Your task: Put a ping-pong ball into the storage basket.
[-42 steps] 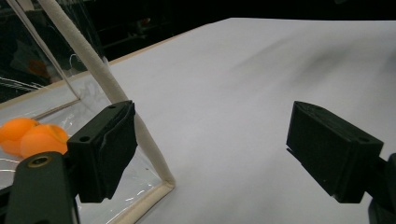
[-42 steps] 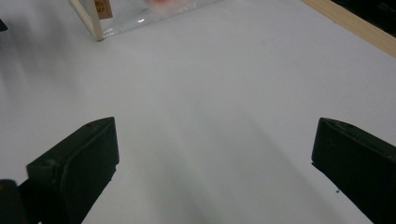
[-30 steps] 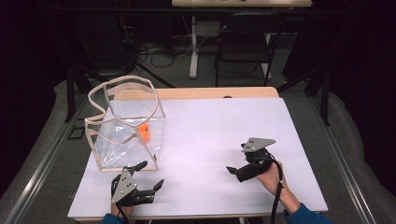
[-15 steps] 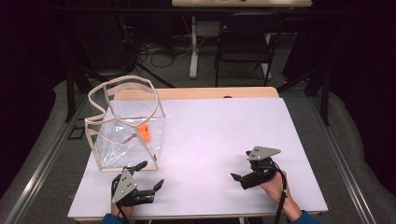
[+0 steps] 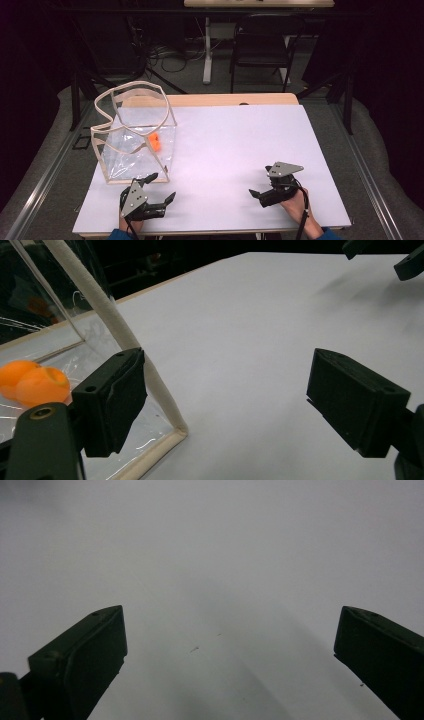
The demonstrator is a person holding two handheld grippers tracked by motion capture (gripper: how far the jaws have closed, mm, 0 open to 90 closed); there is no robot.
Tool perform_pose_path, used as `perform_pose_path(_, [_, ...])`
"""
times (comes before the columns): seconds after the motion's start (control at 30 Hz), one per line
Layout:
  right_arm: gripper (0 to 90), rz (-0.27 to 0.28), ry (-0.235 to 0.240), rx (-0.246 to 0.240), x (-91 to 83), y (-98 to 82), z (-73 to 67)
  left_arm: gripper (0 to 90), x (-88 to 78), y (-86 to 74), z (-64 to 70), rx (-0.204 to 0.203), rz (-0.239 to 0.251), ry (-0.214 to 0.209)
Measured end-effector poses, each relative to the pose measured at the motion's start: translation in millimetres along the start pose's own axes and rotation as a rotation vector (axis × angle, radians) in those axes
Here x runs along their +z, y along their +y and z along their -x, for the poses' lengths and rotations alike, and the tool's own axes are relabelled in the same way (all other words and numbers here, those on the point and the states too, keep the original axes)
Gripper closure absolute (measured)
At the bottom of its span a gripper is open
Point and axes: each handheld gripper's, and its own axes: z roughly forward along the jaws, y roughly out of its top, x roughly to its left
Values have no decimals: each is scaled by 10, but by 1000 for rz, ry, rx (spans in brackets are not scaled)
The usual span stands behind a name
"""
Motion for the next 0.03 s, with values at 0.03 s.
perform_pose_path(0.03, [1,1,3,0,2,-3,2,160,0,0,0,0,0,0])
